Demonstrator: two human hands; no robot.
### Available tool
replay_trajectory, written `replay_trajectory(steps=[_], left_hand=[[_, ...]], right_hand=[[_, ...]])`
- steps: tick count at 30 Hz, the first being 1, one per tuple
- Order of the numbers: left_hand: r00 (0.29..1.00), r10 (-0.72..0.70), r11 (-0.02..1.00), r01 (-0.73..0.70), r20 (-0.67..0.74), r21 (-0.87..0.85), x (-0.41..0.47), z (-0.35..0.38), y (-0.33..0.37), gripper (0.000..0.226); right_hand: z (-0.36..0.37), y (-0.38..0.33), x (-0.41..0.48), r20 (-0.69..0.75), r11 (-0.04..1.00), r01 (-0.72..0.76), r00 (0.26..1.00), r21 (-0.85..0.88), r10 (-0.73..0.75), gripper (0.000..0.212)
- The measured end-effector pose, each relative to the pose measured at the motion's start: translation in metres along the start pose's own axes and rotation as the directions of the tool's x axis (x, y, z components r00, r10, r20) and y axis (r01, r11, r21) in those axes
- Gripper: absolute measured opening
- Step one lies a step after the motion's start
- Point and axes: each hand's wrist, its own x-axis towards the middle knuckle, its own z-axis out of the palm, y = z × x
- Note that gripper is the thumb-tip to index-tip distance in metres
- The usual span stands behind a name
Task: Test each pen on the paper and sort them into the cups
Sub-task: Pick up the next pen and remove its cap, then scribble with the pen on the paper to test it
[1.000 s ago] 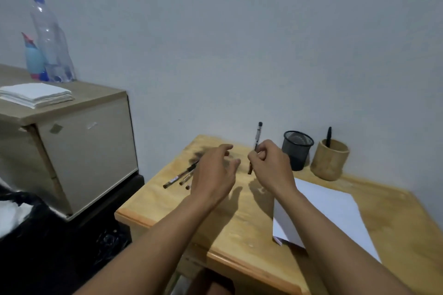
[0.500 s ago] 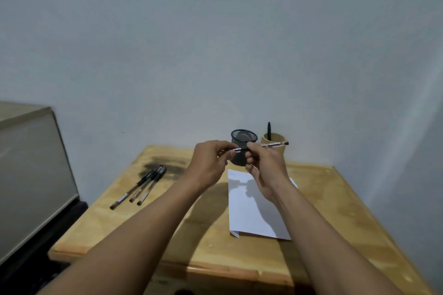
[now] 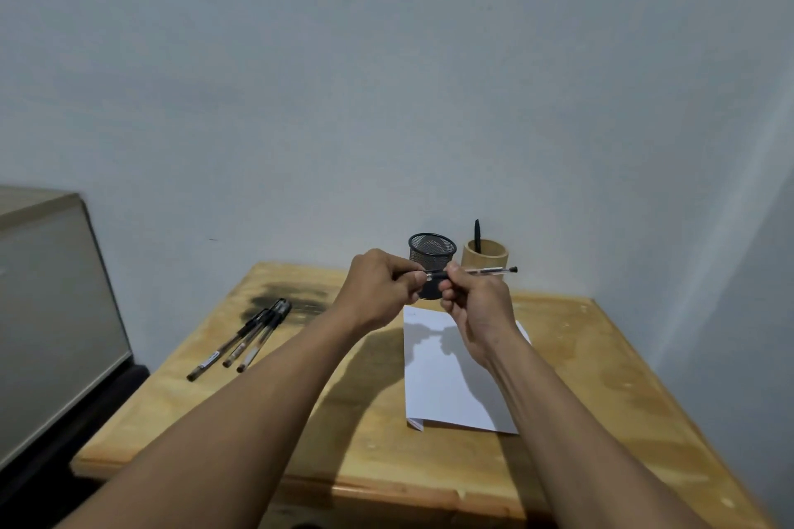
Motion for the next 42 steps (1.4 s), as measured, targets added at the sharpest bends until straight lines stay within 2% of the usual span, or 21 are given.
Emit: replay_trajectory(steps=[3,7,14,20,23,32,42], left_hand=[[1.000,-0.005,1.000,0.005,0.000,0.013,-0.001,0.002,-0.002,0.016],[0.996,-0.024,0.998,0.028,-0.090,0.048,0.001,-0.009,-0.013,0.014],[0.992,-0.115,0.992,0.117,-0.049,0.041,0.007,0.009,-0.031,0.019],[0.962,-0.231,0.971,0.238,-0.144,0.032,0.018,0.018,-0.061,0.011],[0.948,-0.281,0.956,0.290,-0.147,0.042,0.024,0.026,-0.075,0.008],[0.961,-0.255,0.888,0.278,-0.110,0.365,0.040,0.045,-0.099,0.007],[0.961,-0.239,0.885,0.274,-0.138,0.376,0.029,0.044,-0.099,0.022]], right_hand=[[0.003,0.004,0.001,-0.045,1.000,-0.022,0.999,-0.005,0.022,0.015],[-0.010,0.000,0.008,-0.176,0.998,-0.050,0.983,0.047,0.057,0.013],[-0.016,0.011,0.012,-0.106,0.980,-0.024,0.994,-0.200,0.003,0.013],[-0.024,0.041,0.019,-0.159,0.987,-0.071,0.986,-0.144,0.048,0.020],[-0.031,0.054,0.021,-0.158,0.980,-0.088,0.986,-0.180,0.060,0.025],[-0.041,0.062,0.023,-0.174,0.974,-0.064,0.984,-0.215,0.026,0.026],[-0.039,0.063,0.022,-0.178,0.972,-0.055,0.984,-0.227,0.014,0.024]])
